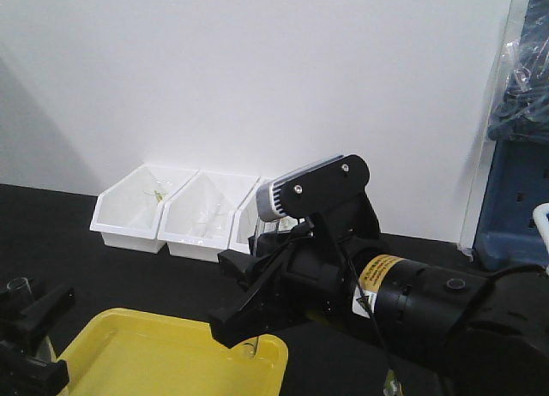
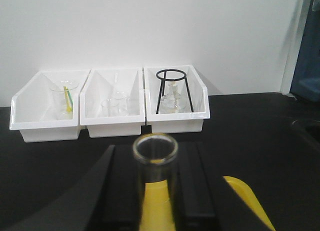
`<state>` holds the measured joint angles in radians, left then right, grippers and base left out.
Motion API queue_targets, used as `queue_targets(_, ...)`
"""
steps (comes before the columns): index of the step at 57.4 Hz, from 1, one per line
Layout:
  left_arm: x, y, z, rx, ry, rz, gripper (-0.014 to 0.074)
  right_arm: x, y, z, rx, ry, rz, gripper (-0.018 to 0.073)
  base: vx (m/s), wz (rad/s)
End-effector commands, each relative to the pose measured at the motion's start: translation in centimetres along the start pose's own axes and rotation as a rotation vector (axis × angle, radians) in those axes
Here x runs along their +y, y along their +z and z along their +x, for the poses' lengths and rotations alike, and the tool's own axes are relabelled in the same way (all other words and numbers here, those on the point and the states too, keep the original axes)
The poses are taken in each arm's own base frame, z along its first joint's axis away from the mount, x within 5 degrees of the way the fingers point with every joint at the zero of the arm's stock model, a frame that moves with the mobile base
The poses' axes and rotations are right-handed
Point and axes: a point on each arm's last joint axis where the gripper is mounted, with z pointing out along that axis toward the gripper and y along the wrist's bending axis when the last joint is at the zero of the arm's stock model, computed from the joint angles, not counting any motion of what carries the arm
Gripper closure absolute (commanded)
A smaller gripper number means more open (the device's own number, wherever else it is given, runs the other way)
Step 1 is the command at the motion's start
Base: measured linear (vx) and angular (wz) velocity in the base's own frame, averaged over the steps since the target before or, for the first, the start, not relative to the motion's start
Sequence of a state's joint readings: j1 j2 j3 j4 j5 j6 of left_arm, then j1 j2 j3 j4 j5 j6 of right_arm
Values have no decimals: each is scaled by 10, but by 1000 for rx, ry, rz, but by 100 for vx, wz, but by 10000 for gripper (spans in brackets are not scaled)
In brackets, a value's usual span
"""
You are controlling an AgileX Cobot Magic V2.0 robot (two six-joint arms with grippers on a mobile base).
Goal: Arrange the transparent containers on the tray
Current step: 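Lower both held tubes down into the yellow tray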
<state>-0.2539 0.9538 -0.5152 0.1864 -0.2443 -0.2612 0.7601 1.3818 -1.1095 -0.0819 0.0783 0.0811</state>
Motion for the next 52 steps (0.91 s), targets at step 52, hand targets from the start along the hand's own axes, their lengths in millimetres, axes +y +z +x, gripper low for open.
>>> queue_targets(52,14,130,4,518,-71,-143,538,-22,119,4,200,401,80,572,0,0)
